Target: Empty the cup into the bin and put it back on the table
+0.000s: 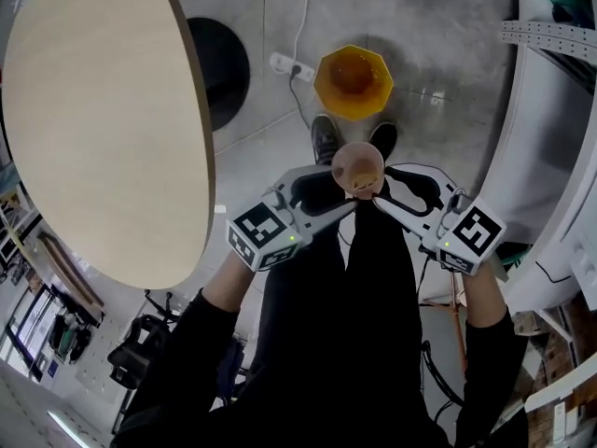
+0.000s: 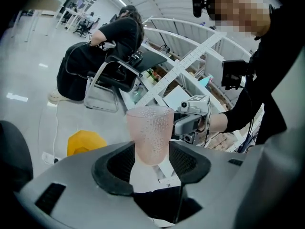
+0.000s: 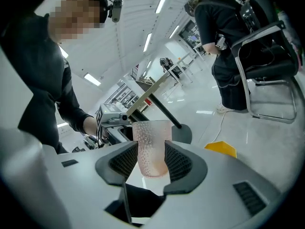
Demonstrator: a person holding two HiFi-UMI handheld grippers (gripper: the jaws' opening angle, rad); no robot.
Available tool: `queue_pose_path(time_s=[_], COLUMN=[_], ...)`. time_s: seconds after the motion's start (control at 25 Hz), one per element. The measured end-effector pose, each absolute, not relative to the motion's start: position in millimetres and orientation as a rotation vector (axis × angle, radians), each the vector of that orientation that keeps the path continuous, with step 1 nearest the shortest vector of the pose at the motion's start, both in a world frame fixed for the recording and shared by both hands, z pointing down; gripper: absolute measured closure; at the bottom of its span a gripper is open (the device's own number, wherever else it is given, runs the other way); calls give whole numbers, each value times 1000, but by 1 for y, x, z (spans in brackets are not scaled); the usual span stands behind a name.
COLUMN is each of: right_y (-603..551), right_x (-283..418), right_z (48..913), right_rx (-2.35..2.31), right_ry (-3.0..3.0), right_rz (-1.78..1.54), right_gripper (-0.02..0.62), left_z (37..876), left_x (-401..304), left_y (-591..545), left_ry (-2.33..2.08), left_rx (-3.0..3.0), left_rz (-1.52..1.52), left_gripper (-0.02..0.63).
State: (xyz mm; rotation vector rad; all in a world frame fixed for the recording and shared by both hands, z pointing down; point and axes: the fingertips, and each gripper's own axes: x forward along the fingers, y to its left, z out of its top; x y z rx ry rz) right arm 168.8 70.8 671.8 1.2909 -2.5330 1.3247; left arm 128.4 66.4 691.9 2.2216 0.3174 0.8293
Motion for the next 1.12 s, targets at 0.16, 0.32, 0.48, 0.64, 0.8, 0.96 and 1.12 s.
queue_pose_path(time_s=[0.16,0.32,0.48,0.64,0.8,0.96,1.12], right_y=[68,62,53,47,48,51,53], right_x=[168,168,170,172,171,170,167], right_z=[699,723,751,776,794,807,816], right_rx=[1306,1352,1377,1379,1397,1420,1436], right_ry=[-2532,-2532,-2524,-2517,-2491,-2467,-2439], right_rz=[1398,1477,1529,1598,1644,1710,1810], right_gripper=[414,414,416,416,416,416,416], left_z=[717,740,766,787,803,815,822], left_x=[126,125,126,129,129,127,122], left_y=[63,56,46,37,35,37,38], left_ry=[286,246,215,183,166,147,119], left_rx=[2172,2140,2127,2109,2091,2049,2000], left_rz=[799,757,735,710,695,686,676], left_gripper=[390,390,390,390,390,390,390])
